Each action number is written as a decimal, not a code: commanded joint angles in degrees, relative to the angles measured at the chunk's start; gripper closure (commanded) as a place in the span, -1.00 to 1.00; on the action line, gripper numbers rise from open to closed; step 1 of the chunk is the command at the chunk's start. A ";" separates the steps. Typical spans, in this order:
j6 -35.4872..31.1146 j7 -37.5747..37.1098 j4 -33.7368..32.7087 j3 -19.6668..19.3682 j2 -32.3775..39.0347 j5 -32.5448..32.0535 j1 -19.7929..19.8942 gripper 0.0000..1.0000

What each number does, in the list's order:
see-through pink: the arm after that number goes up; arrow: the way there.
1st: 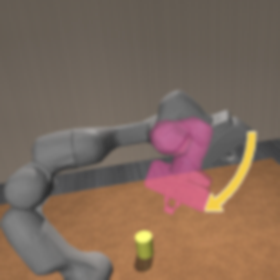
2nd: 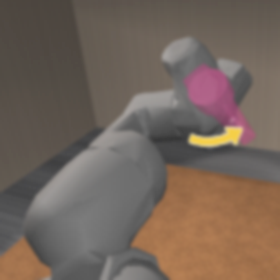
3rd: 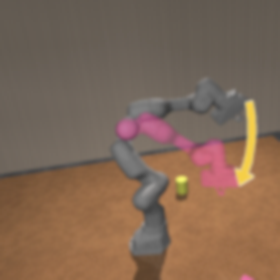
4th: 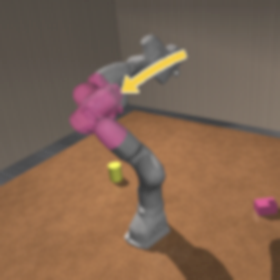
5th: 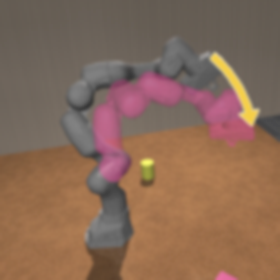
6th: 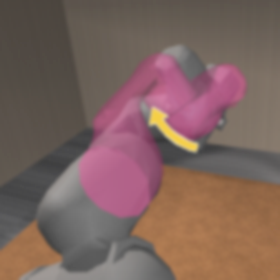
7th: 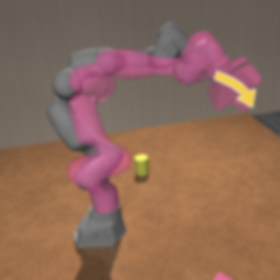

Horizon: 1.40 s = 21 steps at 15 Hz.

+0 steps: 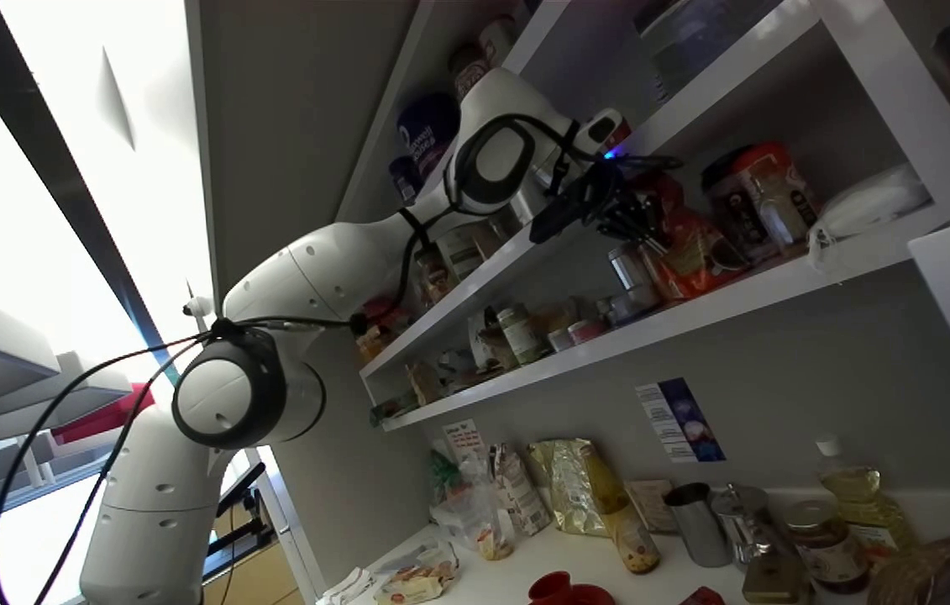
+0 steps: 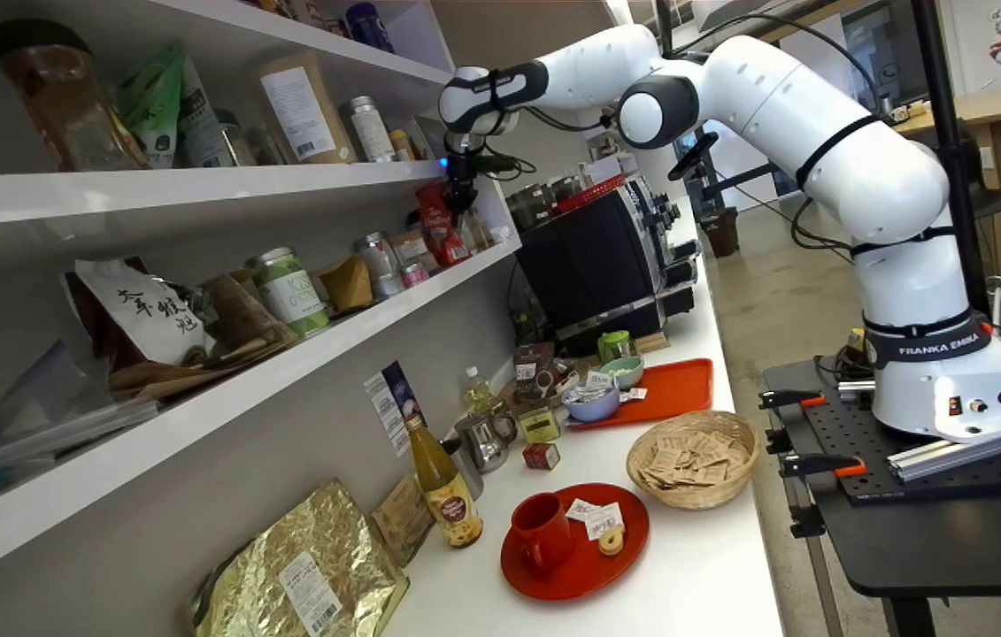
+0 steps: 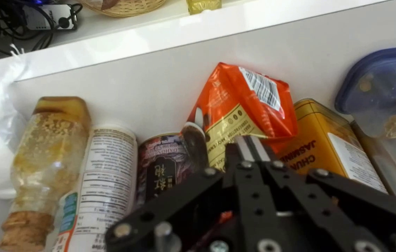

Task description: Put the orange packet on the shelf

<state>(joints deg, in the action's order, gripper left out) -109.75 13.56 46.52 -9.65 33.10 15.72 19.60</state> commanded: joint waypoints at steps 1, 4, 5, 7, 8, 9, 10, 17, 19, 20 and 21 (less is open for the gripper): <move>0.55 -1.66 -2.54 -0.67 2.04 -1.48 -0.86 0.42; 2.18 -1.80 -0.44 -1.25 -0.02 -3.77 -1.90 0.01; 3.14 -2.35 0.70 -1.76 -1.25 -5.36 -2.62 -0.13; 4.63 -3.96 2.76 -2.85 -3.73 -8.97 -4.41 -0.43; 6.33 -4.57 3.86 -3.09 -5.25 -10.49 -5.25 -0.59; 7.73 -5.05 5.14 -3.45 -6.84 -12.35 -6.31 -0.72; 8.77 -5.38 6.36 -3.58 -8.38 -13.70 -7.23 -0.88; 9.77 -8.73 22.97 -2.54 -25.01 -20.65 -13.52 -1.00; 9.15 -12.30 28.13 -2.08 -29.78 -23.41 -15.53 -1.00; 8.58 -14.20 30.78 -1.71 -32.22 -24.78 -16.39 -1.00; 8.19 -16.06 33.43 -1.08 -34.63 -26.10 -17.27 -1.00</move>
<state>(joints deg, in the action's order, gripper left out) -98.91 2.92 68.64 -11.94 7.39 -6.20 5.14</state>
